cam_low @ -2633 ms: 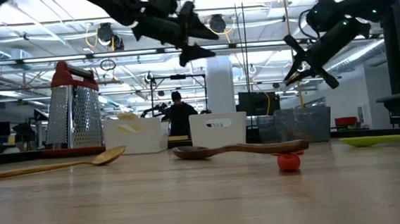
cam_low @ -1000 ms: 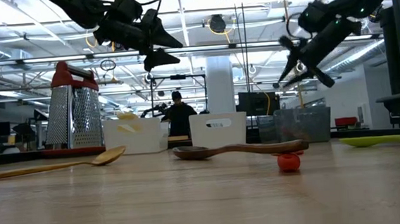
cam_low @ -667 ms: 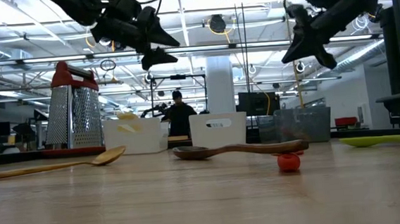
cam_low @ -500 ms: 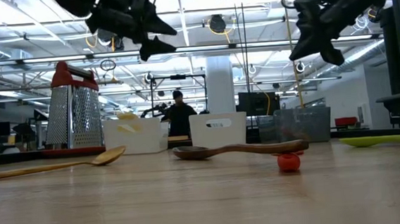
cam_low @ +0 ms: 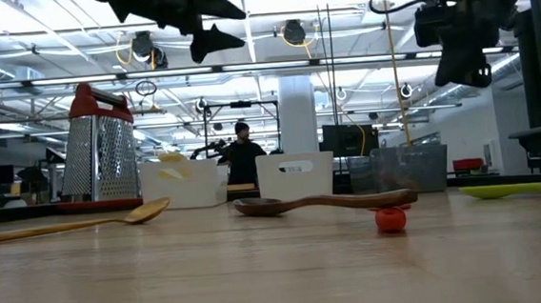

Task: Pick & Place Kitchen Items
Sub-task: Put the green serving spoon into the right white bin

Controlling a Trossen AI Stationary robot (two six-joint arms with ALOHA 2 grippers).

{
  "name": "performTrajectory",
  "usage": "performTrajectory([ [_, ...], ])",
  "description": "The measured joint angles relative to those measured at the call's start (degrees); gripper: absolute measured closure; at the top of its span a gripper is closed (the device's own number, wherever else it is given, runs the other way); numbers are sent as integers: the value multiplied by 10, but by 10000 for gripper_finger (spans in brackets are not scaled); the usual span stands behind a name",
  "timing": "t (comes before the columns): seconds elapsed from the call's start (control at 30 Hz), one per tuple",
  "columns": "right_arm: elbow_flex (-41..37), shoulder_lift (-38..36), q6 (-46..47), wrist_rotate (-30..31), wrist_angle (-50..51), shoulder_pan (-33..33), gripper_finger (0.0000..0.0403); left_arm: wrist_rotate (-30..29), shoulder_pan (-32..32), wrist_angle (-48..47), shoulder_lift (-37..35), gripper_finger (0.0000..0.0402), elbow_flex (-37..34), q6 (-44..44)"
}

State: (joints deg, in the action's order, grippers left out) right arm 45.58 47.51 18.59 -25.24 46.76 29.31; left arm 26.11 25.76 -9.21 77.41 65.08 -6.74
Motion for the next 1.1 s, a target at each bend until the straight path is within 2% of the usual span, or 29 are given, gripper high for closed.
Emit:
performTrajectory([
  [0.17,0,0,-32,45,23,-53,402,-27,-66,26,0,117,0,-17],
  [0.33,0,0,-62,82,32,-89,401,-83,-112,37,0,117,-4,-24],
  [0.5,0,0,-78,89,34,-105,402,-87,-131,66,-15,117,-55,-41],
  [0.57,0,0,-78,89,33,-109,401,-87,-131,106,-33,117,-84,-52],
  [0.63,0,0,-76,89,34,-112,401,-90,-131,106,-67,117,-121,-63],
  [0.87,0,2,-79,89,43,-118,401,-153,-140,84,-213,117,-221,-75],
  [1.1,0,2,-88,89,49,-118,397,-159,-139,67,-348,117,-302,-78],
])
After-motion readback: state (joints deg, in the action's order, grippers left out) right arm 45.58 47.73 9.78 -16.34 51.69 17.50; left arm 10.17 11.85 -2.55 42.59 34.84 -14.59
